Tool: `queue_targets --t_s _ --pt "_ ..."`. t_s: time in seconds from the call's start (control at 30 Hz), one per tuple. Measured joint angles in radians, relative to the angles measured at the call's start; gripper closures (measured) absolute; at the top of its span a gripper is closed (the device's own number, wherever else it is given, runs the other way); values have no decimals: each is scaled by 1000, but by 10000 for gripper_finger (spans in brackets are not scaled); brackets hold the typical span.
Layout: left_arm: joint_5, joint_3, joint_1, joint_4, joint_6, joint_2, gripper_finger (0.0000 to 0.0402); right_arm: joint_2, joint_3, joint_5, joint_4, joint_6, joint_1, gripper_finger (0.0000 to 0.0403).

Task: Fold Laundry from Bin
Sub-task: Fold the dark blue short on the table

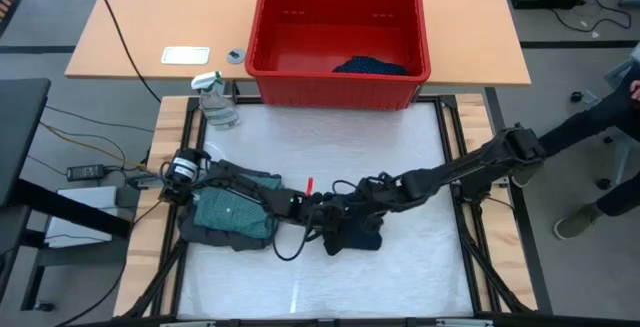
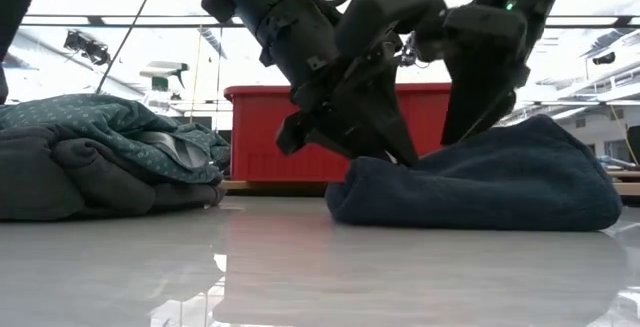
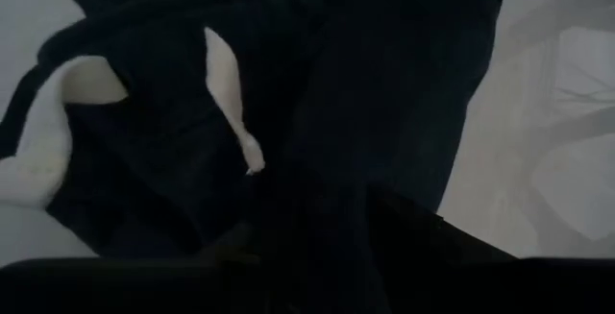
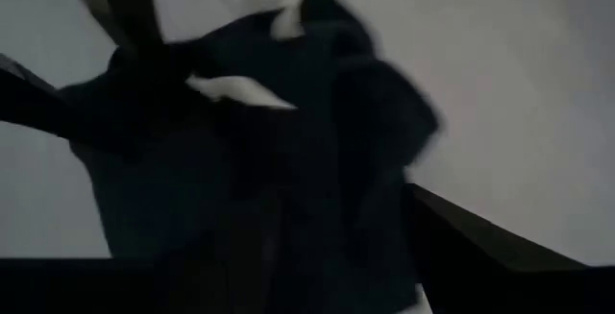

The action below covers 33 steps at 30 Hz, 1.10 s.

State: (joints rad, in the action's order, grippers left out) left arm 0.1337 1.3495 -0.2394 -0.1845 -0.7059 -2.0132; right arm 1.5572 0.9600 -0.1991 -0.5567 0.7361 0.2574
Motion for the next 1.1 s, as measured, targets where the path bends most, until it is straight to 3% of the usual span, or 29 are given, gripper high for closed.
queue_targets --t_s 0.2,0.37,0.5,0.6,0.67,0.83,1.1 --pt "1 0 1 3 -10 0 271 85 0 -2 -4 -95 -28 192" --pt "-23 0 0 3 7 0 271 136 0 -114 4 -206 -120 195" --pt "-57 0 1 -5 16 0 271 103 -1 -234 -20 -220 -215 195" --pt "-61 0 0 -14 33 0 271 20 -1 -237 -20 -266 -260 195" --pt "-61 0 3 -12 45 0 271 -29 -1 -207 -27 -293 -281 195" --pt "-83 -2 34 -12 29 34 271 -97 0 93 -88 -248 -323 195" --pt "-91 0 153 -14 109 171 271 -146 0 205 -131 -169 -291 195"
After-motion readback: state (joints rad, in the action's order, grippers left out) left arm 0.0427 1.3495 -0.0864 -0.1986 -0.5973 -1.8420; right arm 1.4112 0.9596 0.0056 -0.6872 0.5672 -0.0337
